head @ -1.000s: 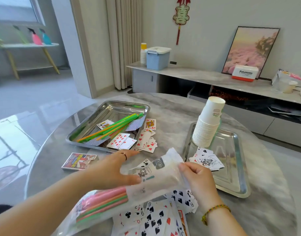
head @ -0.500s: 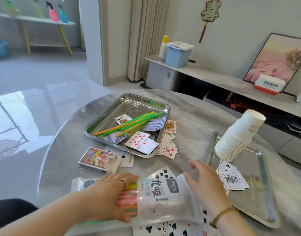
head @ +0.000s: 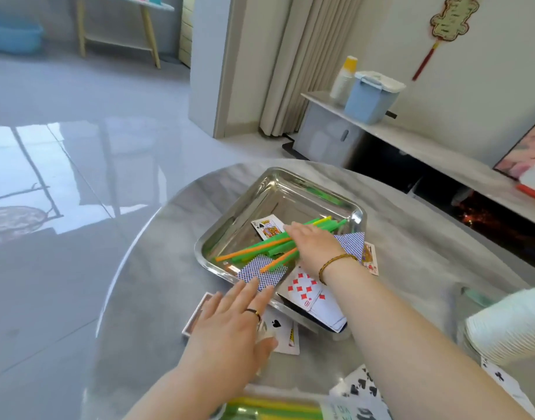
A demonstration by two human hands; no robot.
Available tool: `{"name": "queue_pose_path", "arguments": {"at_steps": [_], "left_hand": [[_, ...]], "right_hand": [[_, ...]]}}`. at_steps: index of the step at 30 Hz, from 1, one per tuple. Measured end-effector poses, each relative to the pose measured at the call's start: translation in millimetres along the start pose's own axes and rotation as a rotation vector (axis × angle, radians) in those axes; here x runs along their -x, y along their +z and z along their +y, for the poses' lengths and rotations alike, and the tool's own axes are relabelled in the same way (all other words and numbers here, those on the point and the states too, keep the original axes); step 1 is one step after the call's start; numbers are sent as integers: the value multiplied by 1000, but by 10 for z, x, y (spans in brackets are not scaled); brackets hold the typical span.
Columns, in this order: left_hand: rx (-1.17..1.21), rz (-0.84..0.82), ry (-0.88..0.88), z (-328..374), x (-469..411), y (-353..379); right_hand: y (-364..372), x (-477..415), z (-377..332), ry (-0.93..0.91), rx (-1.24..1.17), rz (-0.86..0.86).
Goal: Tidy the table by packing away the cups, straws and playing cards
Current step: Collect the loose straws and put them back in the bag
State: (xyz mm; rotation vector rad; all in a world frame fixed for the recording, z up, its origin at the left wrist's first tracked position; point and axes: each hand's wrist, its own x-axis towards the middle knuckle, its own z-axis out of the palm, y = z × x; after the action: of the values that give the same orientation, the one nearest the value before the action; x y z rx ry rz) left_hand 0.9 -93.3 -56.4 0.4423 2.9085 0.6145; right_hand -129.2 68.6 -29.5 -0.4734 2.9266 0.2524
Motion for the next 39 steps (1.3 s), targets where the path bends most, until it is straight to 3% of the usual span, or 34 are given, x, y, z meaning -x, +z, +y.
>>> {"name": "queue_pose_path", "arguments": {"at_steps": [7,16,19,25,27,31,35,39], "left_hand": [[-3,-63,-48,26,-81,90],[-31,-98,-57,53,-57,40],[-36,-110,-54,65,-49,32],[-49,-107,-49,69,-25,-5],[-51,-106,-48,80,-18,-8],[2,-57,-77,94,-28,-18],[117,42,-104,116,1,-39],[87,33,-82,117,12,-39]], "right_hand": [[50,-298,-106,-42,201,-3],[-1,-157,-10,-43,165,-7],[-75,-45,47,1,-1,124],[-448,200,138,129,-463,606],[-574,338,157,141,-508,648],[-657,546,150,50,-244,516],[-612,696,139,125,80,384],[-616,808,204,258,-60,444]]}}
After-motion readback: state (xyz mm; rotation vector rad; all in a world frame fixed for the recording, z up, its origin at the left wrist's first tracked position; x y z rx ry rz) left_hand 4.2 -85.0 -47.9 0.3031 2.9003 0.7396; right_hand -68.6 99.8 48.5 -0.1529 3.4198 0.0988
